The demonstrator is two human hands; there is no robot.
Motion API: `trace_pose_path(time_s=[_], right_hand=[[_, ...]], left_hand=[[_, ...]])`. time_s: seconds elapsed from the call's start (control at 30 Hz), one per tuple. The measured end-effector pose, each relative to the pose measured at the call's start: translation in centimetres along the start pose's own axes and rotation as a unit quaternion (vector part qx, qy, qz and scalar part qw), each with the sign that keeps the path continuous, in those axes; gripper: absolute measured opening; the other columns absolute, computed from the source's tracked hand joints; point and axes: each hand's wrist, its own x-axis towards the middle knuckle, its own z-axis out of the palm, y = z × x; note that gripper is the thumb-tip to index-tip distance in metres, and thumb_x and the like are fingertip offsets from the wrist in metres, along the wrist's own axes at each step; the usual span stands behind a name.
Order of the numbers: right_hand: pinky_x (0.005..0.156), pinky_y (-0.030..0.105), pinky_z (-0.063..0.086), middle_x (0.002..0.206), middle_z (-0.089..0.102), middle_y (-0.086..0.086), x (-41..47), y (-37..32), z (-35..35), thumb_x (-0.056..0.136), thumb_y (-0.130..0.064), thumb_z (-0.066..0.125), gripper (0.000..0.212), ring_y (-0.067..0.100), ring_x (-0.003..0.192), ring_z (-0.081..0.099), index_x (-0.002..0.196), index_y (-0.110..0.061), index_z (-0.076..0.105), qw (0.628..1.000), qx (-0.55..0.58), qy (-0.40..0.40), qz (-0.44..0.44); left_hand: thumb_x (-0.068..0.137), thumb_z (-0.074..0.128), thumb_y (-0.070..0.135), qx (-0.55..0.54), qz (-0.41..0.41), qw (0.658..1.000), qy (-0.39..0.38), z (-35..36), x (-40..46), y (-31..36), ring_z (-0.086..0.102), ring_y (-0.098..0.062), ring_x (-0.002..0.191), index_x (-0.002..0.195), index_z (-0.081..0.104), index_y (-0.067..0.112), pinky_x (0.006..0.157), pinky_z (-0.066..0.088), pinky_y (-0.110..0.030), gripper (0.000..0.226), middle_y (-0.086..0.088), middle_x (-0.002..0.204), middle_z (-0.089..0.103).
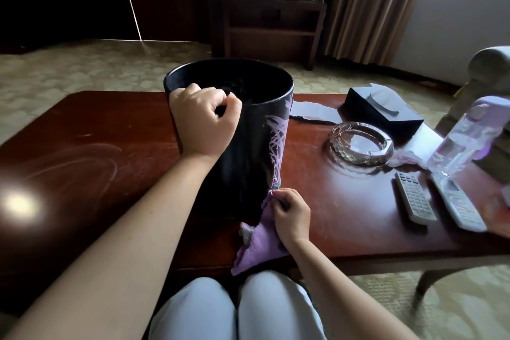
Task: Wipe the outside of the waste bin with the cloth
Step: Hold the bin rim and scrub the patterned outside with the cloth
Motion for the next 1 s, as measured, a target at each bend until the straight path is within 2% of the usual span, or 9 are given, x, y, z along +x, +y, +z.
trace_pose_path(time_s=[0.1, 0.2, 0.27, 0.37, 0.43, 0.57, 0.7, 0.87, 1.0], right_hand=[[0.074, 0.01, 0.046, 0.081, 0.067, -0.003, 0.1, 0.1, -0.4, 0.075, 0.008, 0.068, 0.026, -0.001, 0.076, 0.062, 0.075, -0.018, 0.069, 0.999, 0.018, -0.021, 0.015], [0.073, 0.004, 0.043, 0.083, 0.069, -0.004, 0.6, -0.1, 0.1, 0.078, -0.002, 0.07, 0.017, 0.003, 0.076, 0.062, 0.081, -0.019, 0.071, 0.993, 0.043, 0.047, 0.095], [0.072, 0.001, 0.041, 0.086, 0.069, -0.003, 0.7, -0.3, 0.3, 0.079, -0.005, 0.07, 0.012, 0.004, 0.077, 0.062, 0.085, -0.015, 0.073, 0.99, 0.045, 0.073, 0.112], [0.07, 0.0, 0.041, 0.084, 0.07, -0.003, 0.5, -0.2, 0.1, 0.078, -0.003, 0.071, 0.012, -0.007, 0.071, 0.061, 0.086, -0.012, 0.074, 0.991, 0.048, 0.044, 0.113], [0.071, 0.003, 0.044, 0.082, 0.071, -0.004, 0.8, -0.7, -0.1, 0.078, -0.005, 0.072, 0.012, -0.006, 0.072, 0.063, 0.084, -0.015, 0.074, 0.987, 0.066, 0.032, 0.143], [0.073, 0.009, 0.049, 0.08, 0.072, -0.007, 1.0, -1.9, -0.2, 0.079, -0.001, 0.071, 0.013, 0.0, 0.076, 0.067, 0.081, -0.013, 0.073, 0.963, 0.198, 0.036, 0.18], [0.081, 0.021, 0.051, 0.082, 0.073, -0.005, 0.5, -1.3, 0.2, 0.079, -0.008, 0.072, 0.011, 0.006, 0.08, 0.068, 0.082, -0.019, 0.073, 0.973, 0.134, 0.031, 0.184], [0.068, 0.009, 0.049, 0.077, 0.072, -0.007, 1.3, -2.8, -0.4, 0.082, -0.002, 0.068, 0.012, -0.002, 0.07, 0.065, 0.086, -0.012, 0.072, 0.935, 0.268, 0.042, 0.229], [0.065, 0.005, 0.047, 0.077, 0.07, -0.006, 1.2, -2.3, -0.1, 0.081, -0.007, 0.07, 0.01, 0.001, 0.07, 0.062, 0.083, -0.016, 0.071, 0.941, 0.203, 0.046, 0.266]], left_hand=[[0.078, 0.051, 0.023, 0.005, 0.0, 1.0, 0.003, 0.2, -0.1, 0.1, 0.028, -0.012, 0.05, 0.048, 0.03, 0.021, 0.063, 0.025, -0.028, 0.037, 0.011, 0.045, 0.026], [0.079, 0.051, 0.024, 0.001, 0.003, 1.0, -0.005, 0.0, 0.0, -0.2, 0.029, -0.012, 0.051, 0.048, 0.031, 0.022, 0.064, 0.023, -0.028, 0.037, 0.011, 0.045, 0.026], [0.08, 0.051, 0.024, 0.001, 0.007, 1.0, -0.008, -0.1, -0.1, -0.2, 0.03, -0.012, 0.051, 0.049, 0.031, 0.022, 0.064, 0.024, -0.028, 0.037, 0.012, 0.045, 0.026], [0.079, 0.05, 0.024, 0.006, 0.002, 1.0, -0.007, 0.0, 0.1, 0.0, 0.03, -0.013, 0.05, 0.048, 0.03, 0.021, 0.063, 0.024, -0.028, 0.037, 0.011, 0.045, 0.026], [0.079, 0.05, 0.023, 0.013, 0.002, 1.0, -0.003, 0.2, 0.0, 0.1, 0.03, -0.014, 0.049, 0.048, 0.028, 0.021, 0.062, 0.025, -0.03, 0.038, 0.011, 0.046, 0.024], [0.079, 0.049, 0.022, 0.016, 0.008, 1.0, -0.005, 0.1, -0.1, -0.1, 0.028, -0.015, 0.048, 0.049, 0.023, 0.021, 0.06, 0.027, -0.033, 0.039, 0.012, 0.046, 0.02], [0.079, 0.049, 0.022, 0.018, 0.007, 1.0, -0.009, 0.1, 0.0, 0.1, 0.027, -0.014, 0.049, 0.049, 0.023, 0.02, 0.061, 0.024, -0.03, 0.04, 0.013, 0.047, 0.017], [0.079, 0.049, 0.023, 0.023, 0.009, 1.0, -0.008, 0.1, -0.2, -0.1, 0.027, -0.015, 0.049, 0.049, 0.024, 0.021, 0.061, 0.022, -0.03, 0.039, 0.012, 0.047, 0.018], [0.079, 0.049, 0.022, 0.02, 0.009, 1.0, -0.011, 0.1, 0.0, 0.0, 0.027, -0.015, 0.049, 0.049, 0.024, 0.02, 0.061, 0.023, -0.031, 0.039, 0.012, 0.047, 0.018]])
